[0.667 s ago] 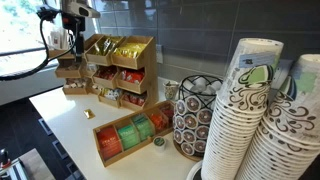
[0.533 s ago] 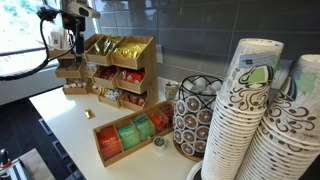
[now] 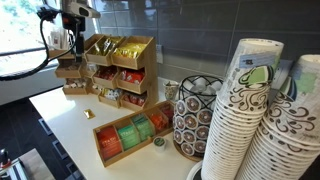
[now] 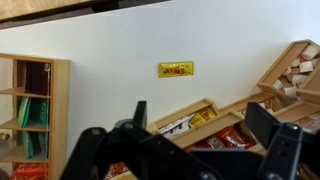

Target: Put the sachet on the shelf

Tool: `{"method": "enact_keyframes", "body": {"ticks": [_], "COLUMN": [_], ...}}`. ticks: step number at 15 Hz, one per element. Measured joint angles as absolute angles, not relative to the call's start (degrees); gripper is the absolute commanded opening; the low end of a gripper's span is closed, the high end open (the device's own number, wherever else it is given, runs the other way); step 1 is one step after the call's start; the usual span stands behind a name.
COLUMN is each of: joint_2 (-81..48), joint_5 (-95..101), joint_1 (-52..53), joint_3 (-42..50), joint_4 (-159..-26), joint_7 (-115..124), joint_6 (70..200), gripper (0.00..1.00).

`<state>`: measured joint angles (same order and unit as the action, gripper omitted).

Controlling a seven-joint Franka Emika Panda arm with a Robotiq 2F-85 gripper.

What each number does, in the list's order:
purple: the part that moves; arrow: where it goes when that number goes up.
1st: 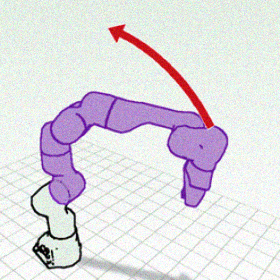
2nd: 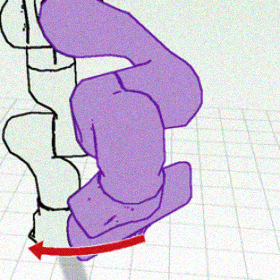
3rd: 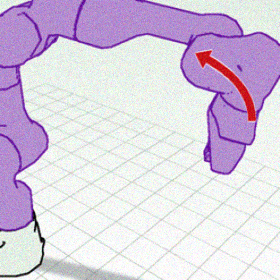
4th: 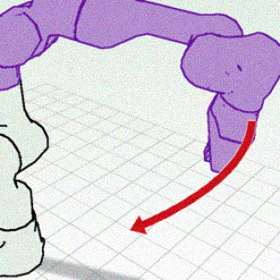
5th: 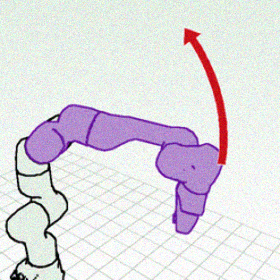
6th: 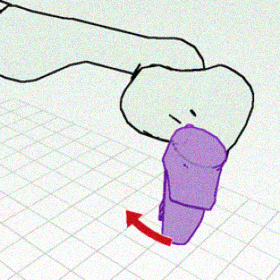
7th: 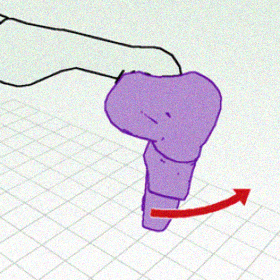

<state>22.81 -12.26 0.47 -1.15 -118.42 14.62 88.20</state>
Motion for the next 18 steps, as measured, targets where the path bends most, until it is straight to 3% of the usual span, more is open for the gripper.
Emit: {"method": "enact_keyframes", "body": {"ticks": [7, 12, 18], "joint_2": [23.4, 27.8, 33.1], "joint_5": [-12.2, -12.3, -21.0], "joint_1": [0.0, -1.1, -1.7], "joint_3": [-1.1, -0.6, -2.0], "joint_4": [-120.0, -128.8, -143.5], "joint_7": [14.0, 11.0, 18.8], "joint_6": [88.1, 88.2, 104.3], "gripper": [1.0, 1.0, 1.0]}}
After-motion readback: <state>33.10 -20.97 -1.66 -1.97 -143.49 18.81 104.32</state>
